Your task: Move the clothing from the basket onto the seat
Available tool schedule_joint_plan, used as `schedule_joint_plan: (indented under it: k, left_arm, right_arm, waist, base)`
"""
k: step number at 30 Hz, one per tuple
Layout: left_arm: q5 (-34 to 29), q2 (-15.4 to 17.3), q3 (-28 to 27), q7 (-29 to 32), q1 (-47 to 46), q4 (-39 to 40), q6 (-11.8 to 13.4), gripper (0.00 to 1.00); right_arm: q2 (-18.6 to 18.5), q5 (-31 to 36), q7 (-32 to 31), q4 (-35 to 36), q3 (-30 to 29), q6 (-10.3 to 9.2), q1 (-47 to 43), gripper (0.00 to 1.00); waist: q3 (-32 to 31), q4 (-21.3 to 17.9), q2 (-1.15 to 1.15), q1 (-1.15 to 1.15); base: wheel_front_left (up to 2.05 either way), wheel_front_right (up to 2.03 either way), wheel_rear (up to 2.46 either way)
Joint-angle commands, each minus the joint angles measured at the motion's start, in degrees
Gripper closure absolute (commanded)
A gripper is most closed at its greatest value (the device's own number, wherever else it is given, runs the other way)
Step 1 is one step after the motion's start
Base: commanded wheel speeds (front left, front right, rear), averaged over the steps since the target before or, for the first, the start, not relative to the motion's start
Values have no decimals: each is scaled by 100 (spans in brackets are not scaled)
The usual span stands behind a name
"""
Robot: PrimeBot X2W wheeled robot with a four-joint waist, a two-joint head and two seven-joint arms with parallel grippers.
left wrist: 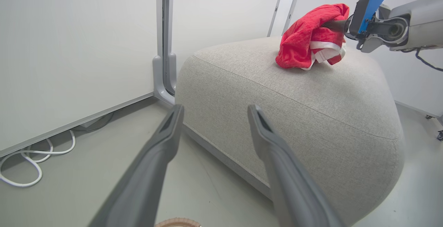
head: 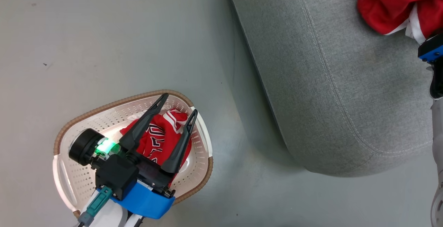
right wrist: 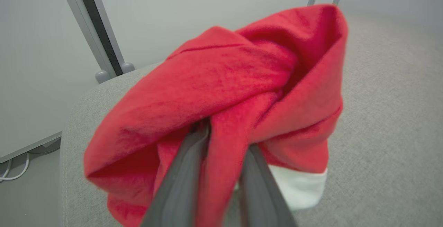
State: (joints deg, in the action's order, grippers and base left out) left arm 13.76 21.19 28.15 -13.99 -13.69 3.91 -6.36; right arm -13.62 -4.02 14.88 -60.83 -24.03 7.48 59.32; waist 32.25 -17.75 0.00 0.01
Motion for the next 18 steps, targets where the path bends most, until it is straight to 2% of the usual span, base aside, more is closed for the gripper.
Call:
schedule_joint_plan:
  k: [1, 11, 18]
  left_arm:
    - [34, -19, -10, -36, -82, -44, 1, 0]
    - [116, -210, 65, -108, -118, -314, -23, 0]
    - [216, -526, -18, -125, -12, -520, -42, 0]
  right_arm:
    - [-23, 57, 31, -47, -25, 3, 43, 0]
    - [3, 259, 38, -216, -37, 3, -177, 0]
    - [-13, 491, 40, -112, 27, 4, -562, 0]
  waist:
    - [-48, 30, 0, -1]
    - [-398, 107, 0, -1]
    - [-822, 212, 0, -1]
  base:
    - [0, 0, 0]
    - [0, 0, 0]
    - [0, 0, 0]
